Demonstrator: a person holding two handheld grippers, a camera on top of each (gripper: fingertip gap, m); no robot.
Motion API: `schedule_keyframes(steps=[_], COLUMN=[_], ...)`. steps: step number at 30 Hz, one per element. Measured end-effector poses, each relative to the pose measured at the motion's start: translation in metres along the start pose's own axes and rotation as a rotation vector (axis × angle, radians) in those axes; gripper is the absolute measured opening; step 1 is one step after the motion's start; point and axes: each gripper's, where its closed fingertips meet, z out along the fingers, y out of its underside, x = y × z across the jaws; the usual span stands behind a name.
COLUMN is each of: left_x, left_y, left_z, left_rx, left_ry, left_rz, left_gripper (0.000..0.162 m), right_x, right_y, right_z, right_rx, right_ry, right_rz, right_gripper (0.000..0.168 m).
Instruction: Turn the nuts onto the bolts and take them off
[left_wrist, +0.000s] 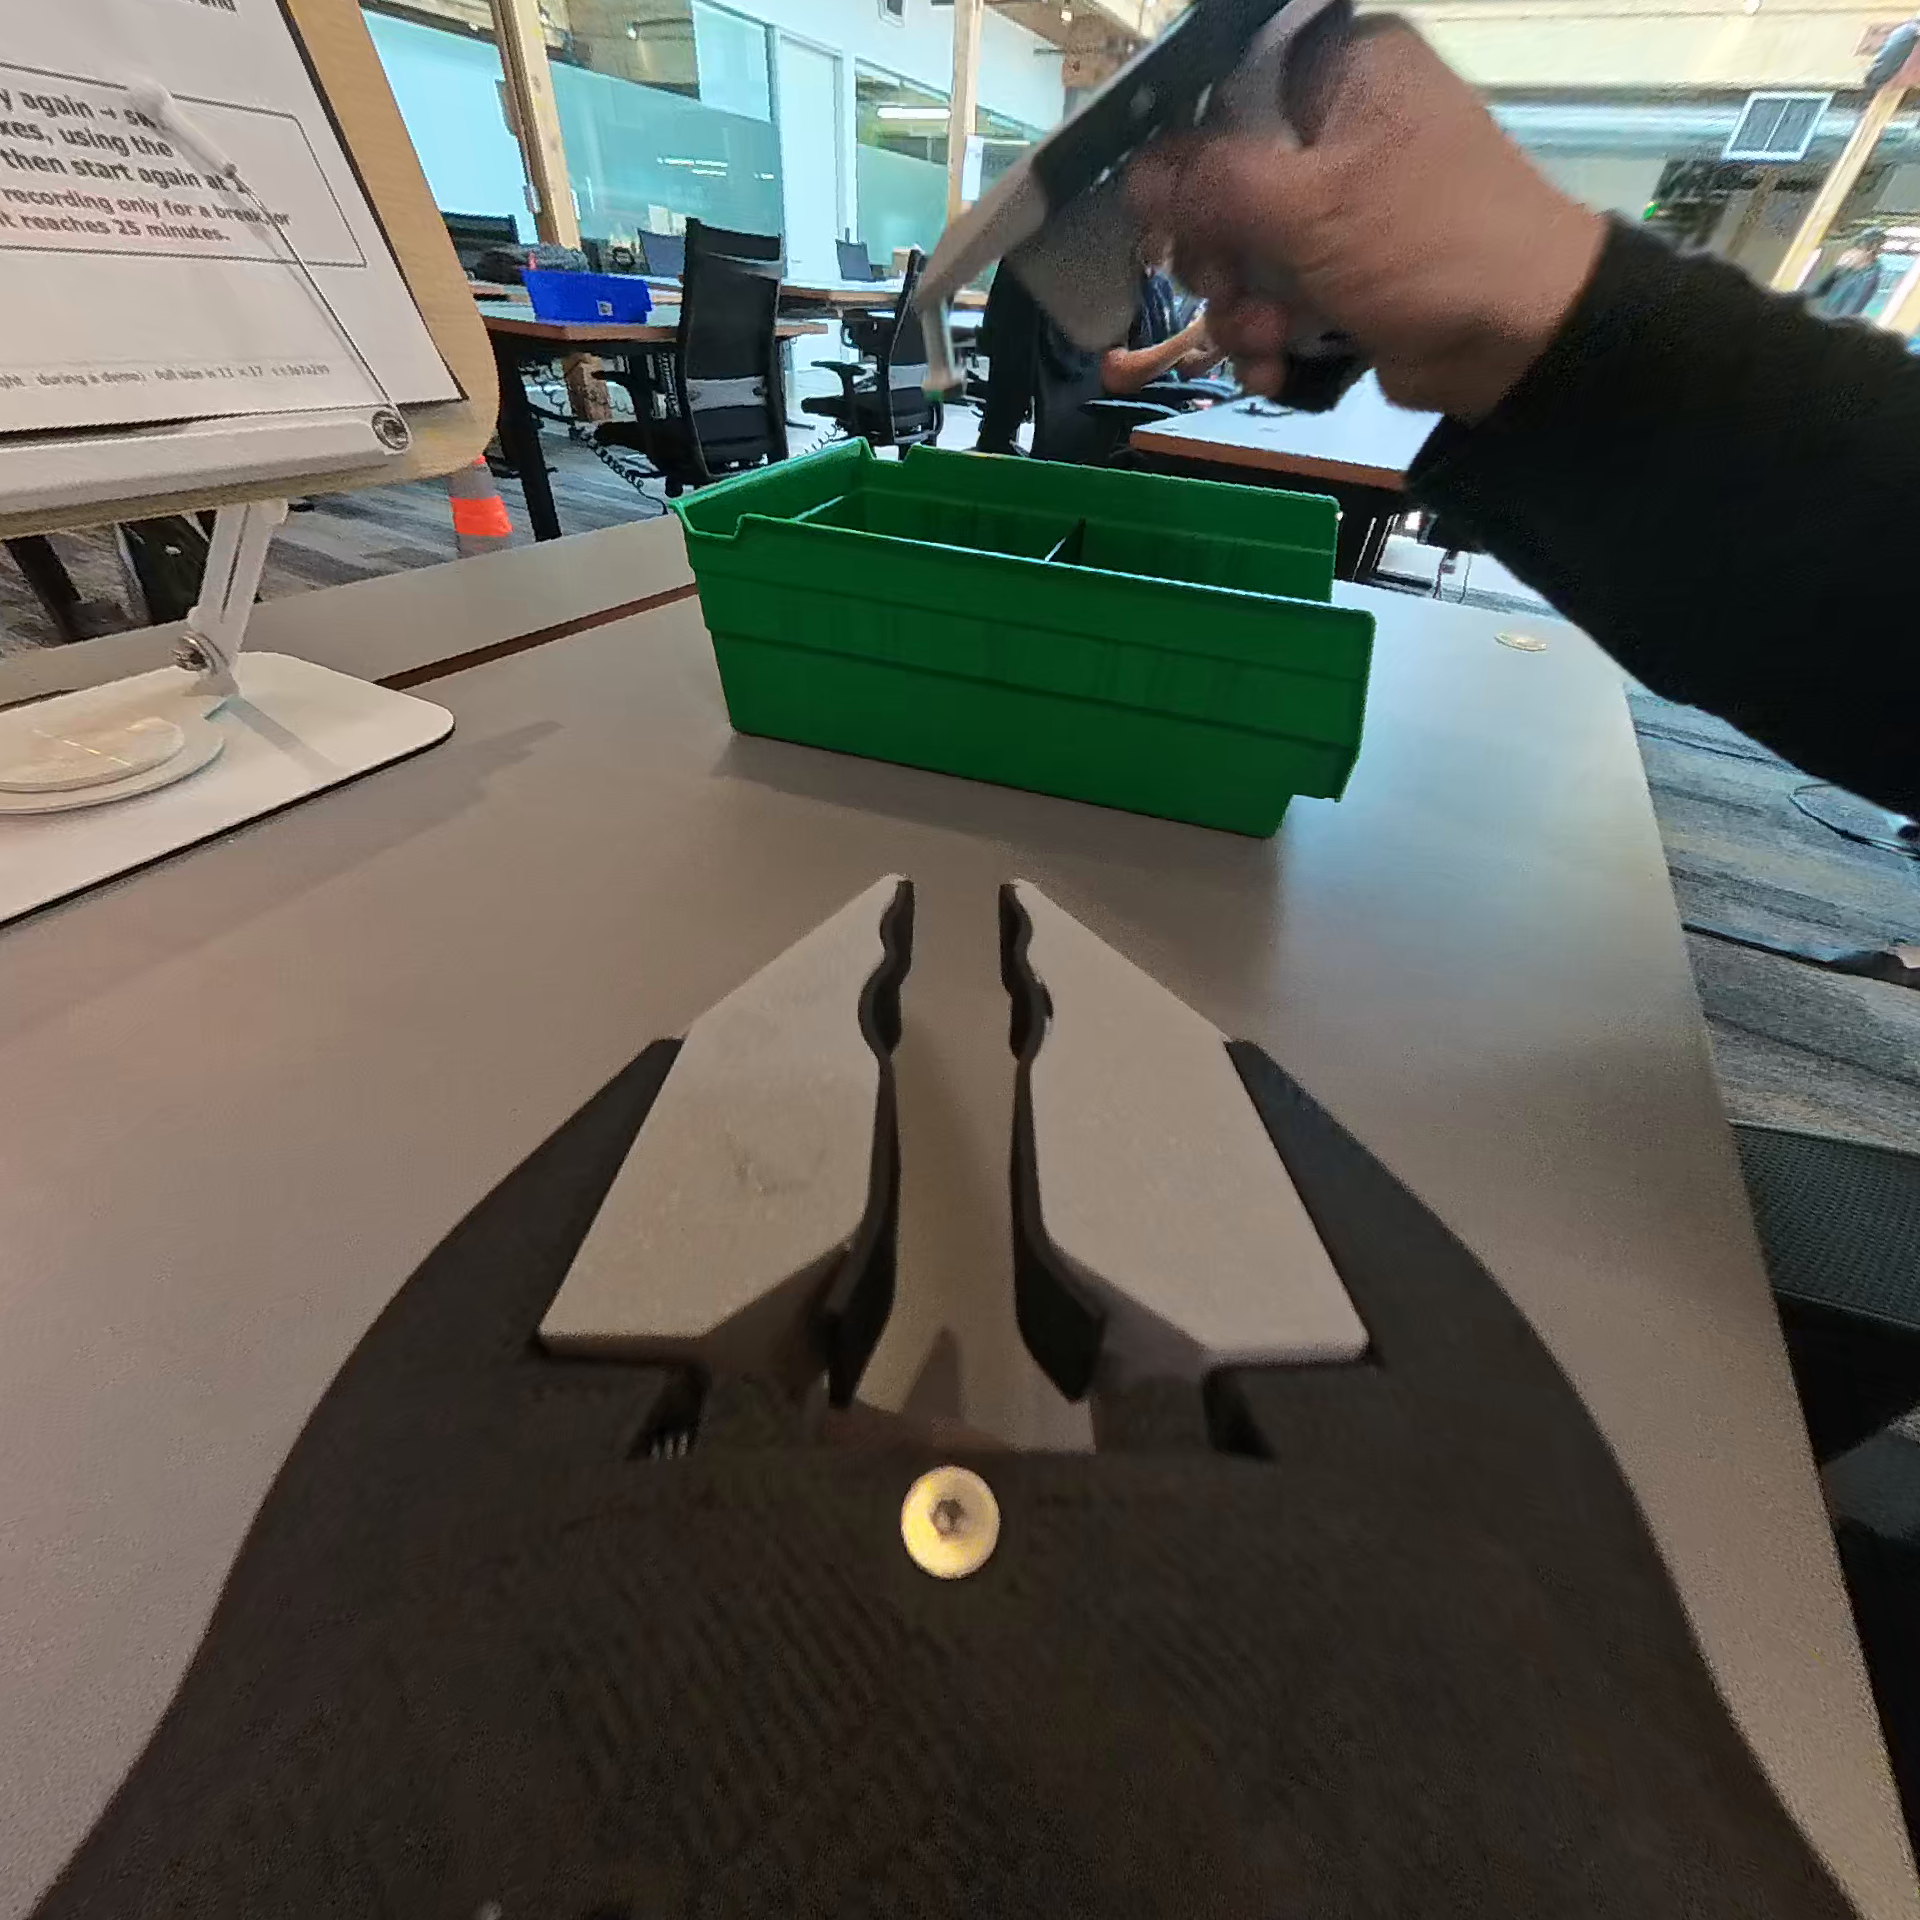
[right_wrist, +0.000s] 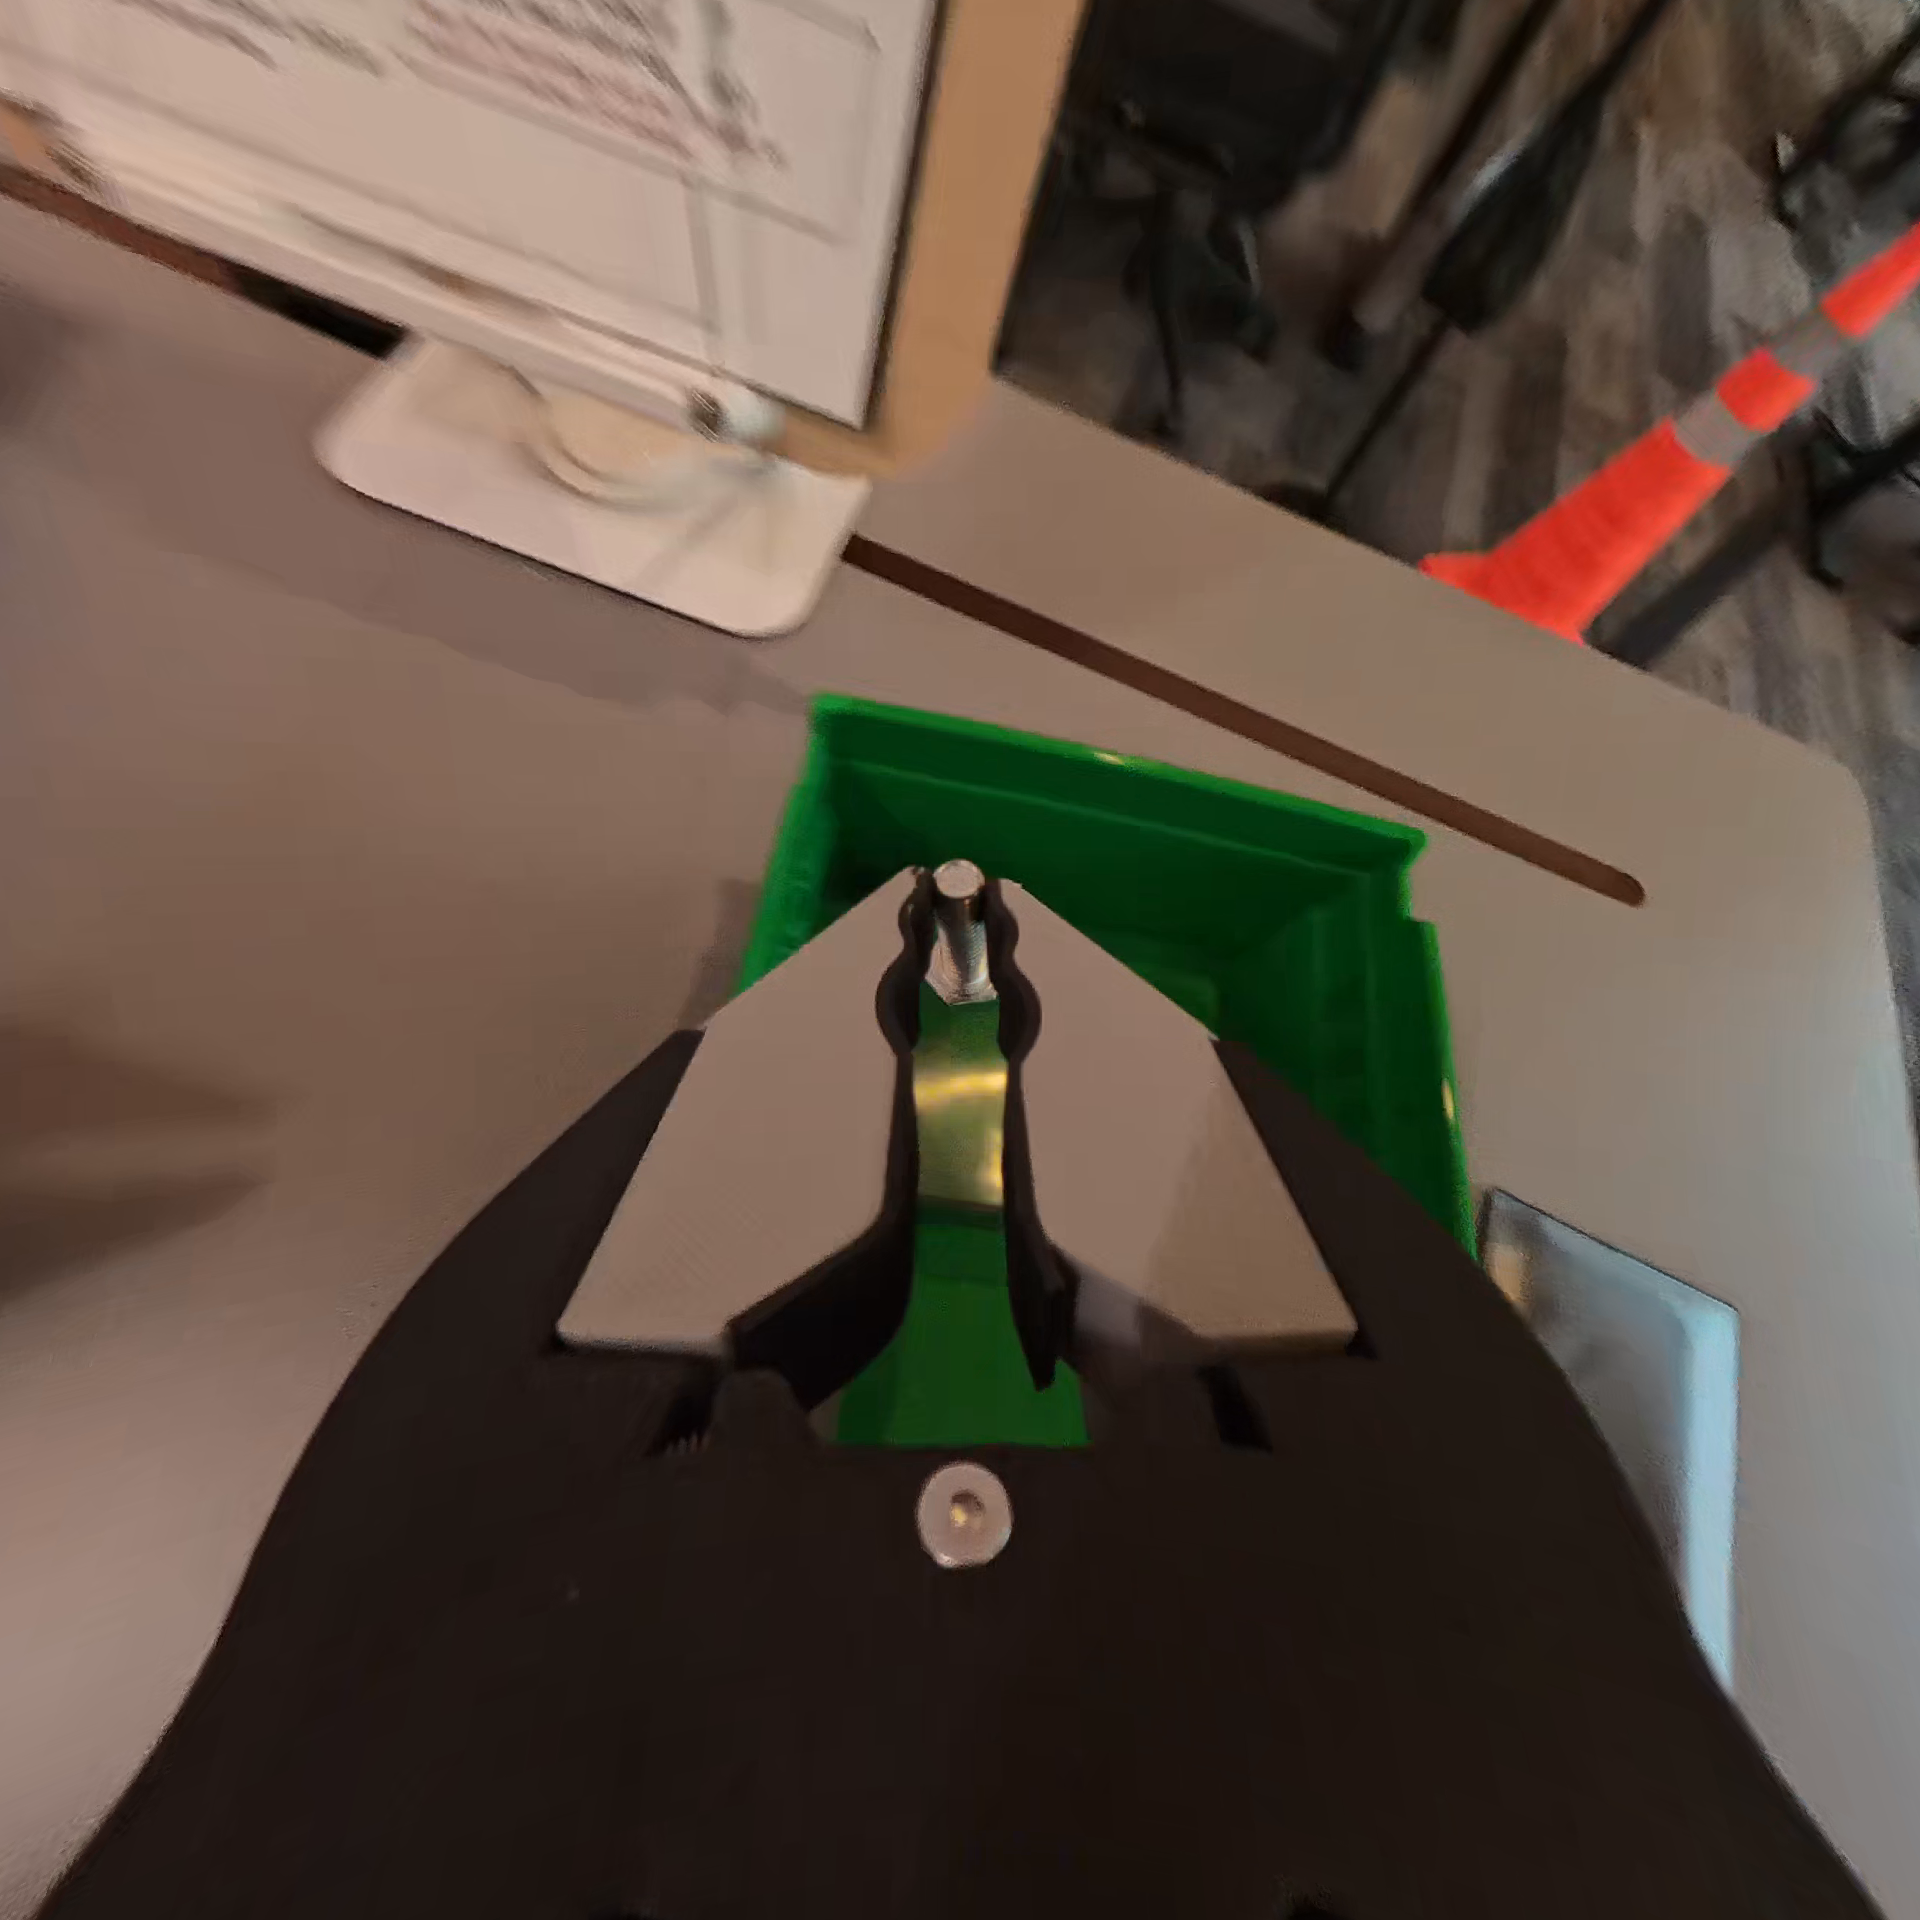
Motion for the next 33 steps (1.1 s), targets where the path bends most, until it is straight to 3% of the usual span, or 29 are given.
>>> schedule_keyframes(steps=[4,8,13,14,20,24,27,30,33], left_x=[-0.002,-0.003,-0.004,-0.004,-0.004,-0.004,-0.005,-0.005,-0.001], left_y=[0.003,0.004,0.004,0.004,0.005,0.004,0.003,-0.002,-0.004], left_z=[0.000,0.001,0.001,0.001,0.001,0.001,0.000,-0.003,-0.004], left_rx=[-0.011,-0.015,-0.020,-0.020,-0.024,-0.018,-0.004,0.034,0.043], left_ry=[-0.012,-0.013,-0.015,-0.017,-0.018,-0.019,-0.011,-0.007,0.011], left_rz=[0.005,-0.002,-0.001,0.002,0.009,0.010,-0.007,-0.011,-0.022], left_gripper=[0.014,0.014,0.014,0.014,0.014,0.014,0.014,0.015,0.022], right_x=[0.025,0.028,0.032,0.026,-0.075,-0.191,-0.231,-0.238,-0.251], right_y=[0.047,0.064,0.037,0.028,-0.046,-0.057,-0.040,-0.020,-0.001], right_z=[0.051,0.066,0.046,0.038,-0.031,-0.060,-0.029,0.013,0.036], right_rx=[-0.180,-0.232,-0.134,-0.099,0.276,0.456,0.463,0.473,0.422], right_ry=[0.056,0.049,0.078,0.057,-0.196,-0.574,-0.564,-0.457,-0.499], right_rz=[-0.003,0.070,0.097,0.104,0.023,0.021,-0.027,-0.073,-0.072], right_gripper=[0.008,0.010,0.056,0.060,0.080,0.090,0.087,0.082,0.081])
